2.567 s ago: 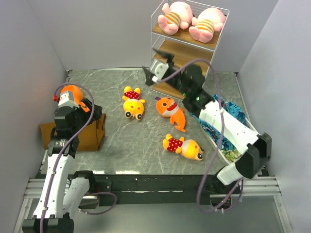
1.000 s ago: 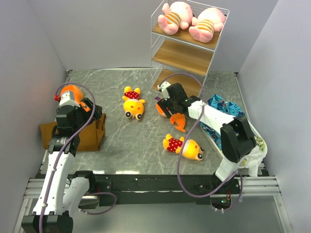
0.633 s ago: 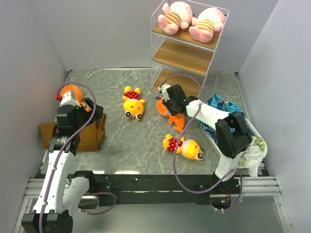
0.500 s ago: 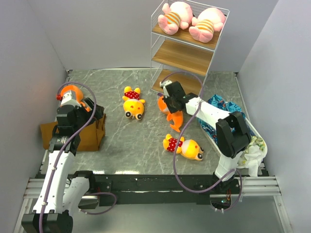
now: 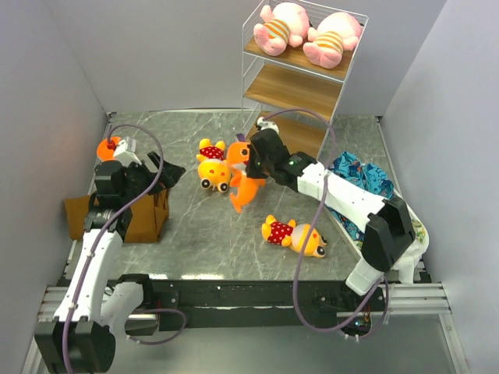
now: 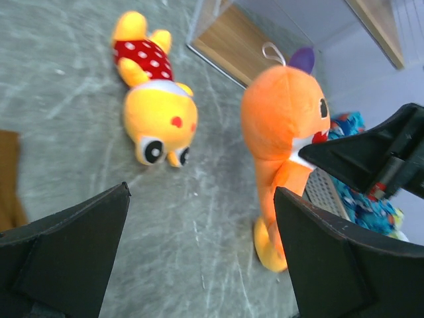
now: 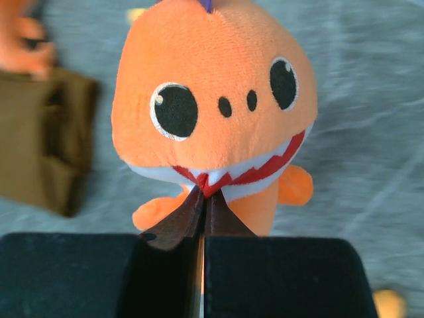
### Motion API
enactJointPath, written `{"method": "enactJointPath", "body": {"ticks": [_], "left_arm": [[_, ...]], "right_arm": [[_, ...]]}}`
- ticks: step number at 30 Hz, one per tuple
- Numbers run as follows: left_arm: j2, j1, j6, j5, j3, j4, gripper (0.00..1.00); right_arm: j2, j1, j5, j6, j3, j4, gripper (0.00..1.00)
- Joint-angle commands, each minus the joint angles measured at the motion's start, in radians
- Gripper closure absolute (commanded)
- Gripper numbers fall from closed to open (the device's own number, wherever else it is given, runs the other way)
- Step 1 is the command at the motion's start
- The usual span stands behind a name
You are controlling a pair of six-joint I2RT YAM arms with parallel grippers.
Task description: Place and organize the stuffed toys onto the shelf
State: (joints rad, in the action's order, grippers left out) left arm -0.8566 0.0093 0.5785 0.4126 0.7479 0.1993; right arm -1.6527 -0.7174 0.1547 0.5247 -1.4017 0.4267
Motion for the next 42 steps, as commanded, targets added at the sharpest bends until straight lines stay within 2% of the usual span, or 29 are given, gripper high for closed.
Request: {"method": "enactJointPath", "body": {"ticks": [1,6,11,21,24,25,27,28,30,31,32,36,37,39,42], "left_arm": [[-0.054,-0.003,0.049,0.166,0.025,-0.122,0.04],[-0.091,-0.048,0.090,0.209,0.037,-0.192,0.04],[-0.122,-0.115,0.115,0.207,0.033,-0.276,0.04],[-0.225,-0.206,0.119,0.157,0.077,-0.304,0.03],[-0.242,-0.219,0.124,0.149,0.079,-0.316,0.20],[-0.249,-0.220,0.129,0.156,0.080,-0.322,0.36],[-0.259,-0.220,0.145,0.178,0.085,-0.327,0.52],[-0.269,-0.220,0.156,0.186,0.088,-0.328,0.66],[-0.277,-0.220,0.167,0.216,0.099,-0.334,0.79],[-0.279,-0.220,0.182,0.227,0.099,-0.342,0.94],[-0.279,-0.220,0.193,0.248,0.100,-0.356,0.99],[-0.265,-0.220,0.251,0.290,0.094,-0.390,0.99],[-0.260,-0.218,0.270,0.295,0.097,-0.388,0.99],[-0.259,-0.216,0.291,0.325,0.102,-0.400,0.99],[-0.262,-0.207,0.351,0.365,0.119,-0.411,0.99]], "right_arm": [[0.100,-0.085,-0.020,0.170,0.013,-0.135,1.00],[0.116,-0.168,-0.015,0.208,0.024,-0.193,1.00],[0.113,-0.186,-0.004,0.213,0.018,-0.207,1.00],[0.177,-0.206,-0.044,0.183,0.093,-0.299,1.00],[0.191,-0.208,-0.063,0.156,0.112,-0.313,1.00],[0.197,-0.209,-0.078,0.147,0.118,-0.330,0.98],[0.220,-0.208,-0.095,0.109,0.147,-0.354,0.96],[0.226,-0.208,-0.109,0.091,0.155,-0.376,0.92],[0.243,-0.208,-0.119,0.035,0.171,-0.387,0.87],[0.249,-0.208,-0.132,0.008,0.179,-0.404,0.82],[0.266,-0.208,-0.151,-0.038,0.194,-0.410,0.79],[0.329,-0.208,-0.152,-0.147,0.256,-0.454,0.60],[0.344,-0.206,-0.152,-0.190,0.266,-0.463,0.52],[0.395,-0.206,-0.152,-0.245,0.300,-0.476,0.46],[0.470,-0.209,-0.249,-0.443,0.372,-0.523,0.35]]}}
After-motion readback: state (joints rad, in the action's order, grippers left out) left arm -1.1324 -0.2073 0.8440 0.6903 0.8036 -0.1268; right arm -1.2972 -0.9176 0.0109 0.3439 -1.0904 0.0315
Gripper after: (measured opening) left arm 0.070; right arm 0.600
